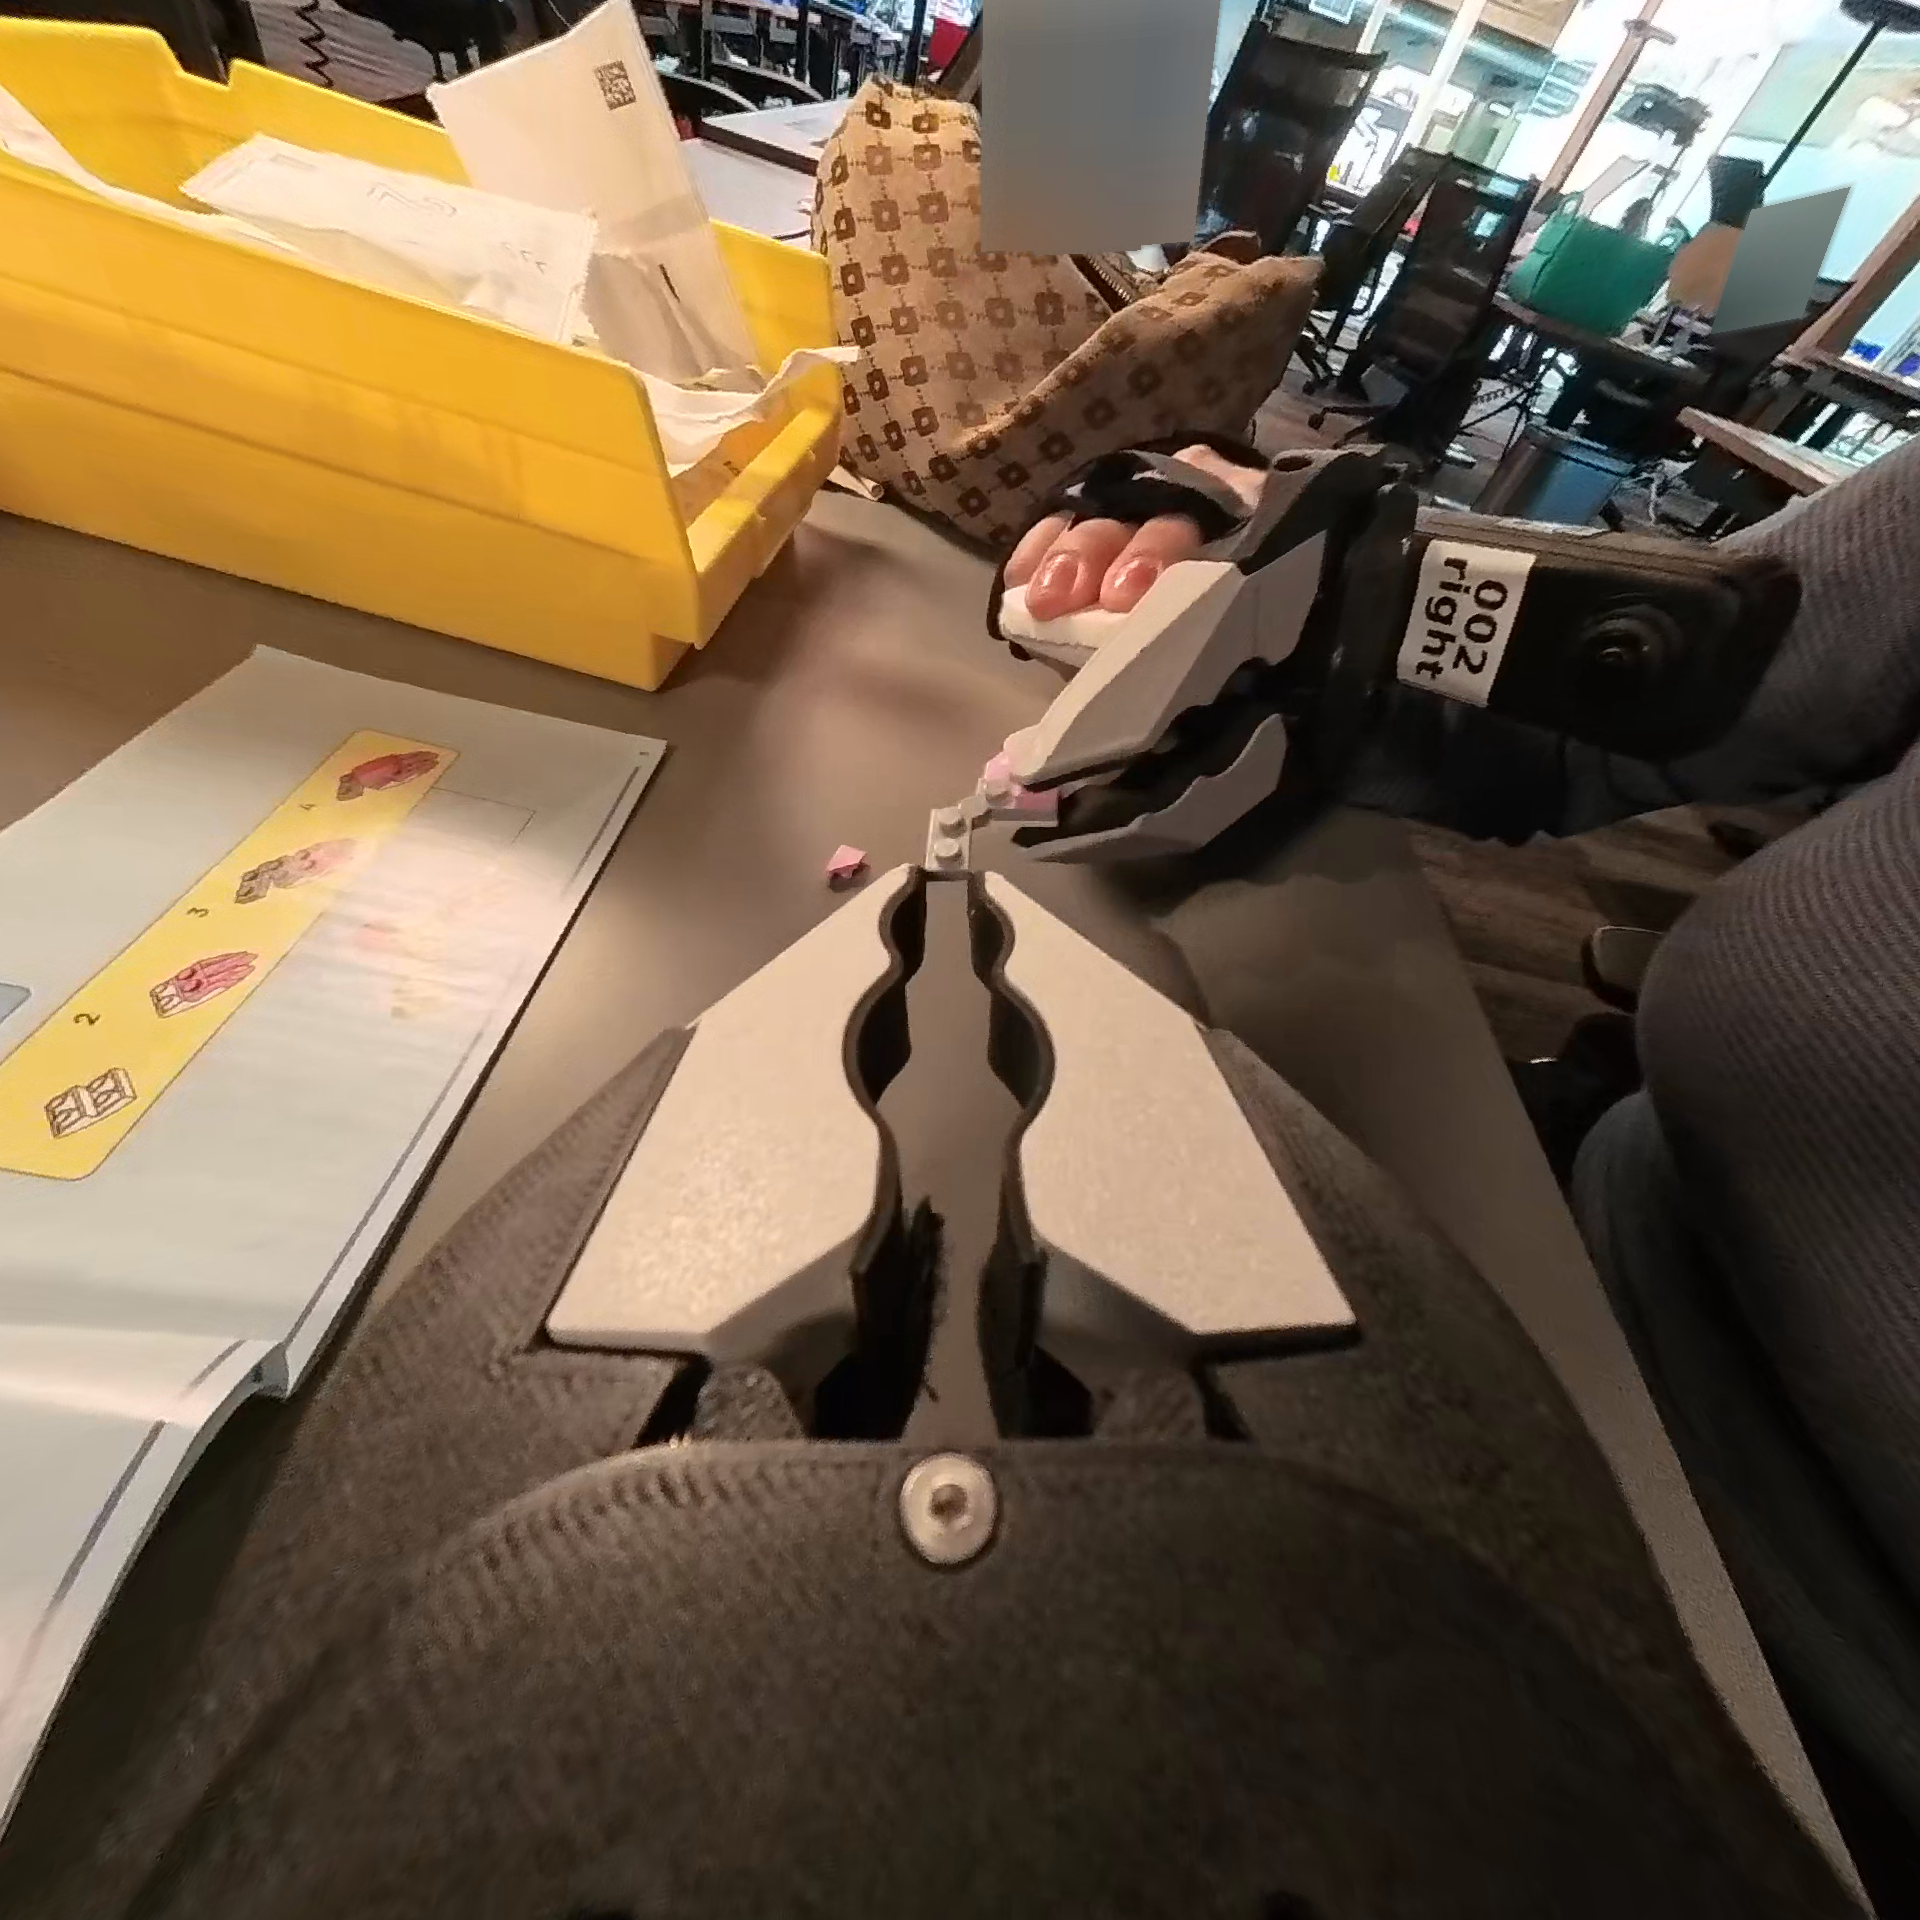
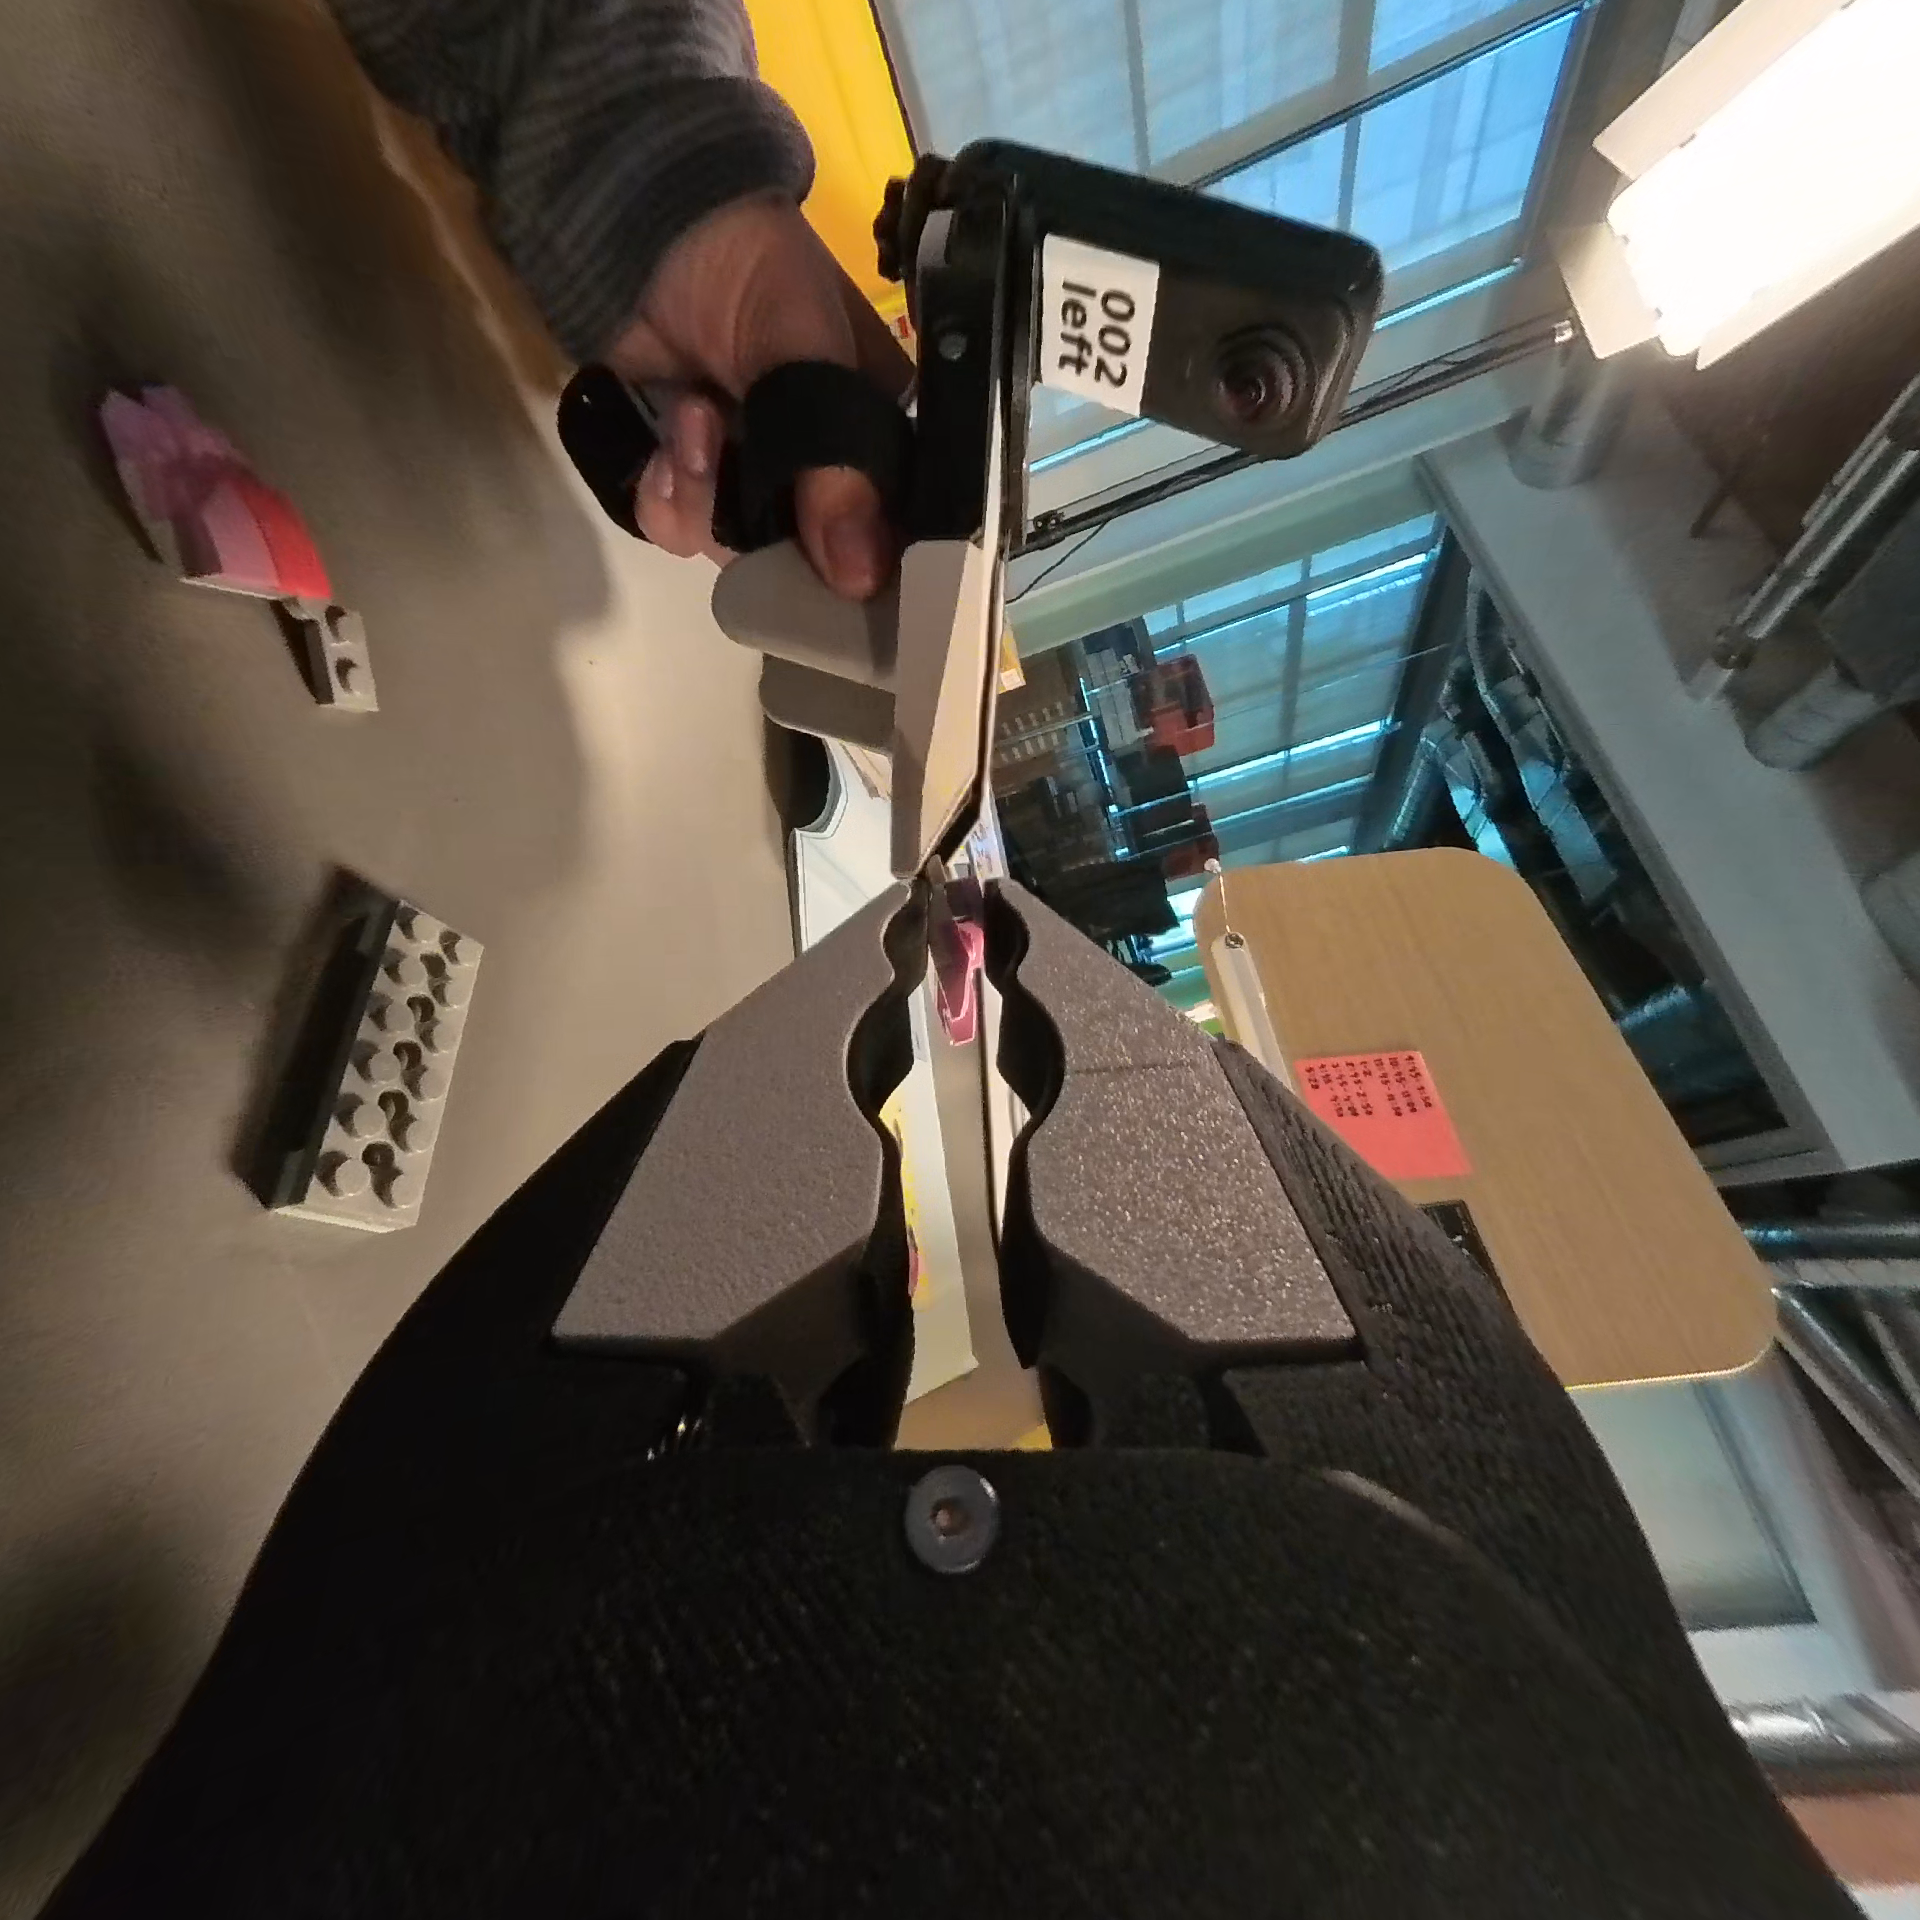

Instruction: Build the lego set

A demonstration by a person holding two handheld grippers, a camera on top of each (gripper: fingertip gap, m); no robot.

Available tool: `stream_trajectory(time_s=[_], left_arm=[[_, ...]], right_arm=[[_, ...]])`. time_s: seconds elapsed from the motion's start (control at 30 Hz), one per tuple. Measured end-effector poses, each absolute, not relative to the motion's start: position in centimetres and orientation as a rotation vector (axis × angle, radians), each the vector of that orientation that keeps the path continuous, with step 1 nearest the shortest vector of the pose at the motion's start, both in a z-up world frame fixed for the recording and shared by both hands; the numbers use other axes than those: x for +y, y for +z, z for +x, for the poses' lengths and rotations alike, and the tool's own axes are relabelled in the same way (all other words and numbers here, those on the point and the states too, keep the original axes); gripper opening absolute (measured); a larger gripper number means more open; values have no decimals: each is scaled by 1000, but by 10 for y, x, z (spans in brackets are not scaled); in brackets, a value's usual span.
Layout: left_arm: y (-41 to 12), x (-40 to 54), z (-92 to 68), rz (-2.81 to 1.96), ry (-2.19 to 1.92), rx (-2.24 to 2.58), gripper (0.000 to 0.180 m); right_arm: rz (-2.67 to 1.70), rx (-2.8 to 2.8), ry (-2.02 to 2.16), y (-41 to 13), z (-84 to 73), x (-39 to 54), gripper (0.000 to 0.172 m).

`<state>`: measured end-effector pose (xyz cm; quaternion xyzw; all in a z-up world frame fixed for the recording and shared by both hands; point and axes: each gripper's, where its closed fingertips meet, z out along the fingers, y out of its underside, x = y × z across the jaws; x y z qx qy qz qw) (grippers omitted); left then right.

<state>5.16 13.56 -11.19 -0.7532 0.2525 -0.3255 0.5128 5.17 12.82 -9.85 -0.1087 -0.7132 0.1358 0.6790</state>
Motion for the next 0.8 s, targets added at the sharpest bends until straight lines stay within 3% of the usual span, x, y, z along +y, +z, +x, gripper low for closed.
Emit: stream_trajectory(time_s=[0.13, 0.23, 0.5, 0.63, 0.8], left_arm=[[-105, 131, 58, -1773, -885, 596, 18], [-108, 133, 56, -1790, -883, 589, 7], [-116, 130, 50, -1842, -743, 685, 7], [-138, 134, 33, -1969, -622, 695, 7], [-163, 131, 32, -2085, -581, 757, 7]], right_arm=[[-222, -1605, 323, -98, 53, 124, 7], [-209, -1613, 315, -99, 53, 122, 8], [-221, -1670, 345, -110, 54, 123, 9], [-300, -1736, 372, -120, 59, 141, 30], [-543, -1558, 577, -92, 67, 180, 27]])
